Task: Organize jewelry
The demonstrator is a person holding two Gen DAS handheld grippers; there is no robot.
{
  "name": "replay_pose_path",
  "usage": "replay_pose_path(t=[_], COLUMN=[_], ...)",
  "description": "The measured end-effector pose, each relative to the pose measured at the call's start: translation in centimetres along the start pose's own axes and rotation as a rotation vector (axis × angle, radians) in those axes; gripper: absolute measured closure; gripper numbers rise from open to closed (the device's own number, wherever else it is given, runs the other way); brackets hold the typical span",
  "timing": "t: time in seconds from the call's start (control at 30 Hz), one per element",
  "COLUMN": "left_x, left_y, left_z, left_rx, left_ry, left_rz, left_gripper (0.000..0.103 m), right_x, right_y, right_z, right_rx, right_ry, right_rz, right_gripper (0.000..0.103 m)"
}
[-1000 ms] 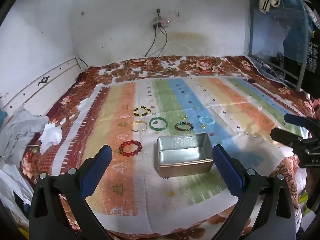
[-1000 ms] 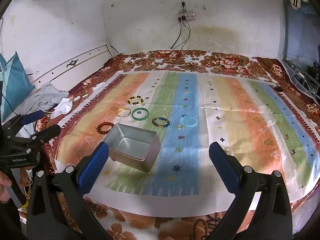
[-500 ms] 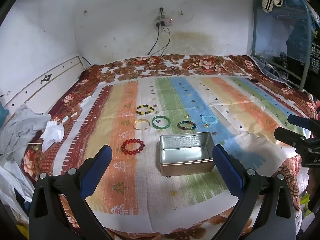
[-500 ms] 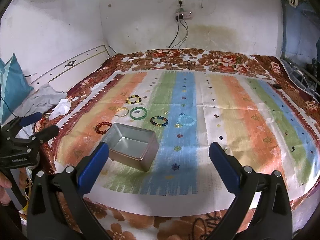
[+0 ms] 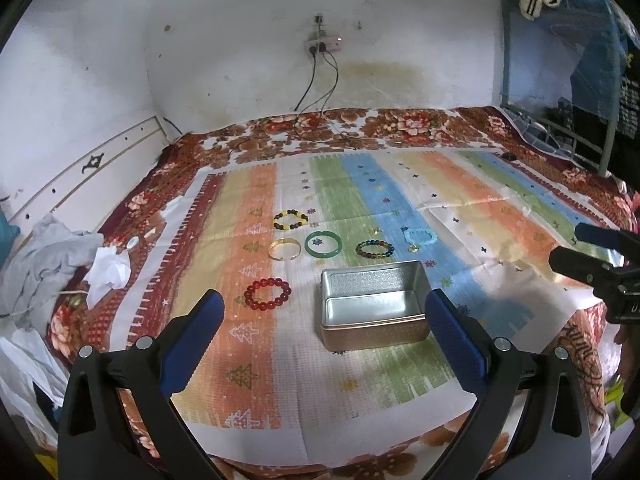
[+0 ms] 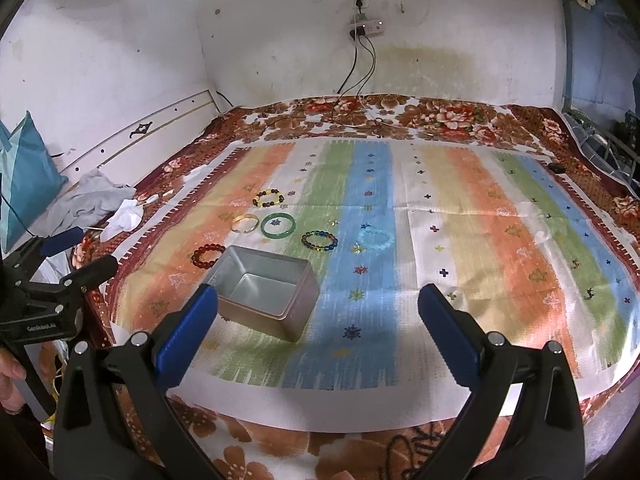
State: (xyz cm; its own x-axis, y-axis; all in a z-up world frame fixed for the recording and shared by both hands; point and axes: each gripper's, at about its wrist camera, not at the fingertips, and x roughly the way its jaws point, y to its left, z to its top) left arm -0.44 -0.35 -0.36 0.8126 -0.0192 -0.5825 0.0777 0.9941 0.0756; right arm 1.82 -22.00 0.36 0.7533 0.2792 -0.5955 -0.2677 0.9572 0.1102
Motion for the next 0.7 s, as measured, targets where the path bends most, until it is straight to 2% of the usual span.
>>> replay_pose_path(t=[0.7], left_x=[0.6], left_y=[-0.5], left_z=[0.5], left_rx=[0.003], left_ry=[0.007], left_rz=[0.003], left_gripper=[0.005], right_x=[-0.2], right_y=[0.7], right_z=[0.3], right_rx=[-0.031], right_ry=[0.007], right_rz=[0.011], right_gripper=[0.004])
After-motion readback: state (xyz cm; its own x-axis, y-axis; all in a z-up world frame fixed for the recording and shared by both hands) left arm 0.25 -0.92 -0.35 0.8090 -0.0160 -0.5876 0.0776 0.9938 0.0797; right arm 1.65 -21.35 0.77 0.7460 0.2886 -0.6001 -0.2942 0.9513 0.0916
